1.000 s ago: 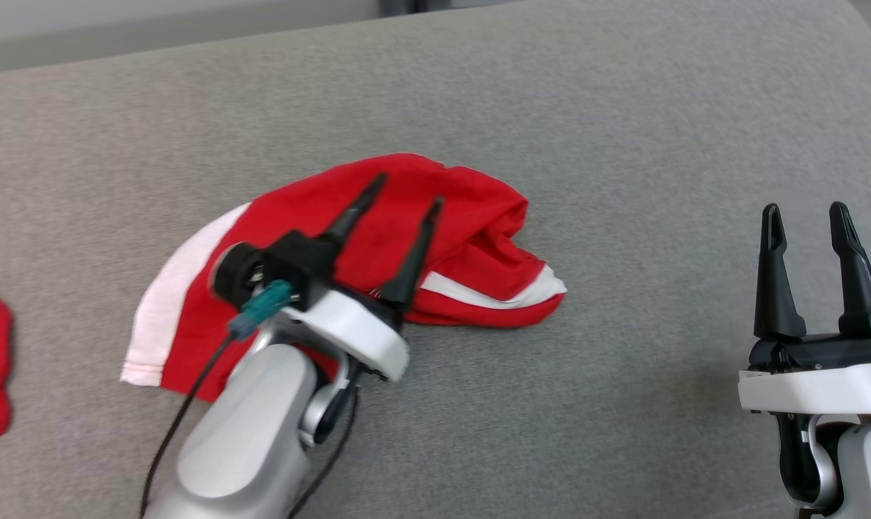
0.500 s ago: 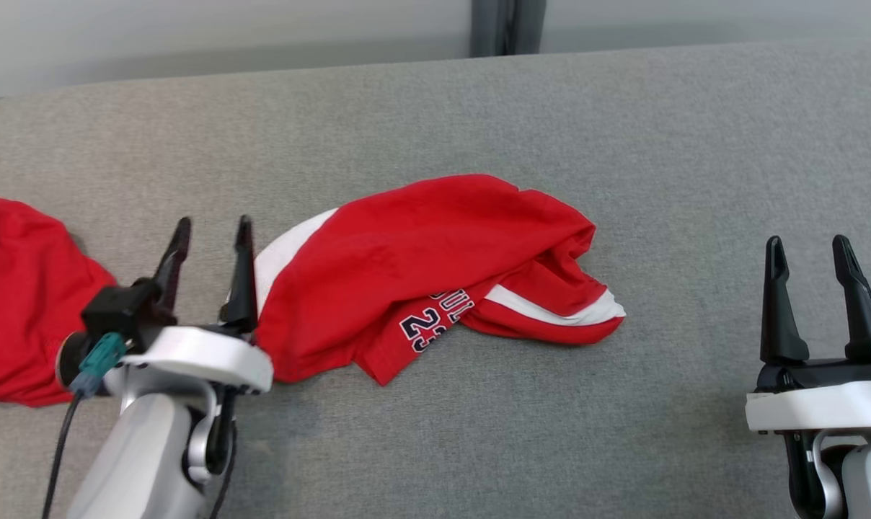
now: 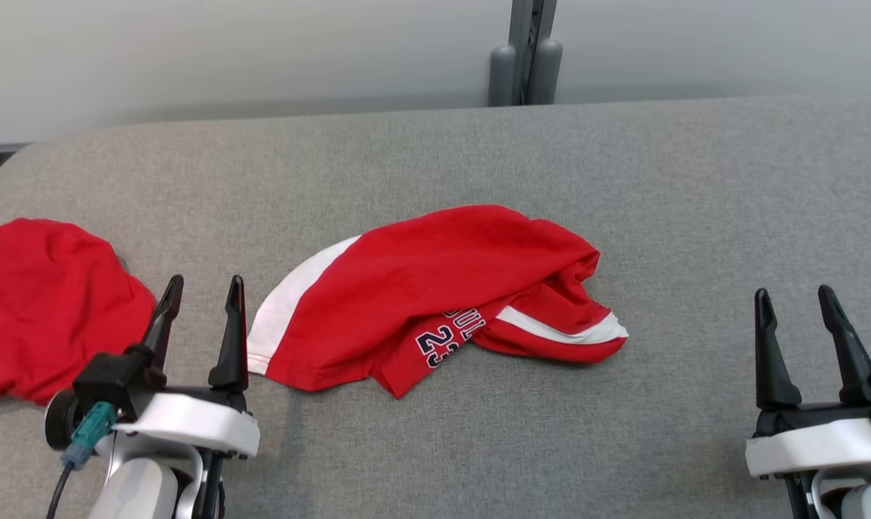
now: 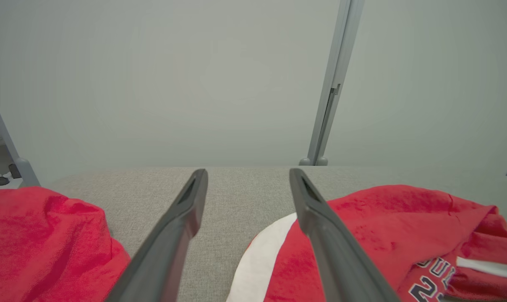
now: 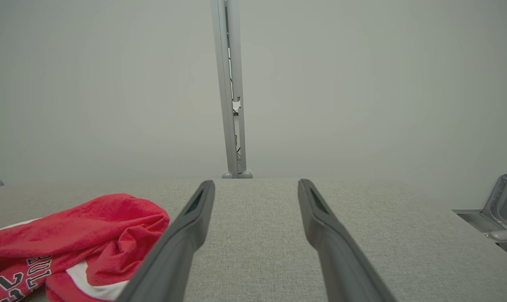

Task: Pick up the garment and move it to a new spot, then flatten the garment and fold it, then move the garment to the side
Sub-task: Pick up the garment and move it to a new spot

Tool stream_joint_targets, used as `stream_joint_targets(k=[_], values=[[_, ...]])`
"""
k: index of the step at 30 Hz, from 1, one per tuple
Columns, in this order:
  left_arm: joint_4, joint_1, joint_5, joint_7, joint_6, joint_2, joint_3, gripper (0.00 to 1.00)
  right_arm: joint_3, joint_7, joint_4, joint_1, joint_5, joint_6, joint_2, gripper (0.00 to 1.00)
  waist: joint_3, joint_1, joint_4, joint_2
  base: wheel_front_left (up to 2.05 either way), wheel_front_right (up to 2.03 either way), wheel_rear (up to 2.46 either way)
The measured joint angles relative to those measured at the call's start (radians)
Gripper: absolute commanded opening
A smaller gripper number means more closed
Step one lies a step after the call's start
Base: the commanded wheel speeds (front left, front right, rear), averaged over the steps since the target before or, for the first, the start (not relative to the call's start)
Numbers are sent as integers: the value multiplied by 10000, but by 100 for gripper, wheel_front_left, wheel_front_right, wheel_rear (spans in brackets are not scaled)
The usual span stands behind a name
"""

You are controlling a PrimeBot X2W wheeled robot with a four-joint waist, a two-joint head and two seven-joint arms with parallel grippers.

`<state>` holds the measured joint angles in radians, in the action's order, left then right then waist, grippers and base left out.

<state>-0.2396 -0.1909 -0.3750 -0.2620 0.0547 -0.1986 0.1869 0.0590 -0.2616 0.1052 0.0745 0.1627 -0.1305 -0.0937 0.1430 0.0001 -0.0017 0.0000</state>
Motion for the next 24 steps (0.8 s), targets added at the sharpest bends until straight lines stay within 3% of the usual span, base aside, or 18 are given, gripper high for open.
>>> stream_joint_targets(k=[14,24], values=[[-268,1052,247,-12,-188,17,31,100,-276,0,104,-799,-52,0,-6,100,-1031,-1,-73,0,0,0,0],[-380,1185,230,-12,-198,-4,142,100,-307,0,138,-994,98,0,13,100,-1201,0,-39,0,0,0,0]])
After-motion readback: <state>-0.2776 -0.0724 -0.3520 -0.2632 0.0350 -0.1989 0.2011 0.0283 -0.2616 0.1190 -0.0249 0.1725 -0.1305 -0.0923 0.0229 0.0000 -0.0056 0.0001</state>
